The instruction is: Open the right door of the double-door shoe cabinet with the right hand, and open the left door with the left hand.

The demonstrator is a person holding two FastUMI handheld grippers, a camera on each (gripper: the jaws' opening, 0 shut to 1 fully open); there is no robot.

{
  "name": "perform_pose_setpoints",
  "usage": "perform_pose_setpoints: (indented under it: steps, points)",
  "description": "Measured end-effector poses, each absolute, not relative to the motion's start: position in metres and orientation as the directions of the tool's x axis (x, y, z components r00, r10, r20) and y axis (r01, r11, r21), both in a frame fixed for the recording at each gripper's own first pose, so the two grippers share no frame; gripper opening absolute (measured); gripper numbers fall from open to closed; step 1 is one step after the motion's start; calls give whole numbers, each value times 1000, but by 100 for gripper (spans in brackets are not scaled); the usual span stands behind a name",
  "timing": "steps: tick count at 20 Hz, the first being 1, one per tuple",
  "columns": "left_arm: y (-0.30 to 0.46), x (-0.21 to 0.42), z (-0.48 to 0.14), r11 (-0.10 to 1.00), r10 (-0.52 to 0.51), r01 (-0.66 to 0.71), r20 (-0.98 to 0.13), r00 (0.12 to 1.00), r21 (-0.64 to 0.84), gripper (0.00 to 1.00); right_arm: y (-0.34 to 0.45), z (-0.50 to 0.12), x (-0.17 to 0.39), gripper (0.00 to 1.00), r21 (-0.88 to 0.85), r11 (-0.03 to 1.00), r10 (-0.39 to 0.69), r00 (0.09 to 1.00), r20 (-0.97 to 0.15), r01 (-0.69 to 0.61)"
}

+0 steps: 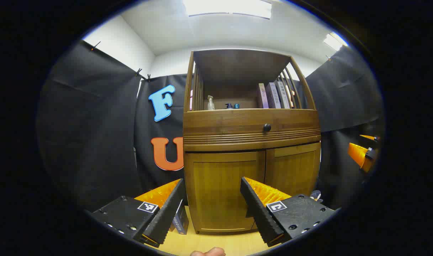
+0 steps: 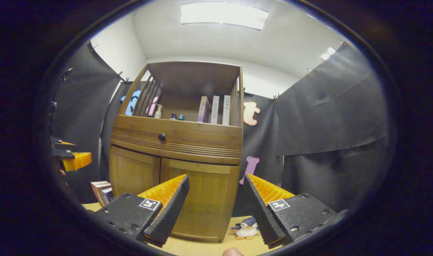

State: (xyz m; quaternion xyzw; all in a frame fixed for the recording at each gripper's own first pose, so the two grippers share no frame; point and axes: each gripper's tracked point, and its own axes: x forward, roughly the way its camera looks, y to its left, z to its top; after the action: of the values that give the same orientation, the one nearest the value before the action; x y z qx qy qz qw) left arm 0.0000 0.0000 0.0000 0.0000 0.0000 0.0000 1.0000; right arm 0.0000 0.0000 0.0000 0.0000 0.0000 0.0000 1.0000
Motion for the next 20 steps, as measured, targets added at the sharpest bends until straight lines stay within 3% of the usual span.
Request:
perform_pose_setpoints:
  steps: [1, 4, 5, 8, 11, 14, 15, 16, 17, 20]
  points:
    - [-1, 1, -2, 1000, 1, -1, -3, 1000, 6, 95, -1, -8, 4, 96, -2, 1000, -4, 1000, -18, 4]
    - [-5, 5, -14, 999, 4, -2, -40, 999, 46, 95, 4, -25, 10, 96, -7, 1000, -2, 997, -73, 1]
    - [-7, 6, -16, 999, 0, 2, -47, 999, 47, 95, 5, -25, 10, 100, -5, 1000, 0, 997, -72, 0]
    - [-12, 10, -20, 999, -14, 16, -57, 998, 44, 95, 10, -23, 15, 95, 3, 1000, 15, 999, -46, -15]
    - [-22, 10, -28, 999, -41, 43, -62, 997, 34, 96, 17, -27, 19, 100, 10, 999, 37, 998, -46, -37]
    - [-22, 10, -33, 998, -36, 38, -47, 998, 43, 96, 24, -33, 23, 96, 16, 998, 58, 996, -61, -57]
    - [-23, 11, -35, 998, -43, 45, -49, 998, 44, 95, 25, -35, 24, 100, 18, 998, 62, 996, -65, -61]
    - [-26, 10, -37, 998, -51, 54, -53, 997, 45, 100, 28, -37, 26, 96, 23, 998, 68, 995, -67, -67]
    - [-26, 10, -37, 997, -54, 57, -54, 997, 46, 96, 31, -38, 27, 96, 26, 997, 75, 995, -71, -73]
    - [-22, 11, -40, 998, -40, 42, -52, 998, 40, 96, 43, -52, 34, 96, 43, 994, 108, 988, -109, -104]
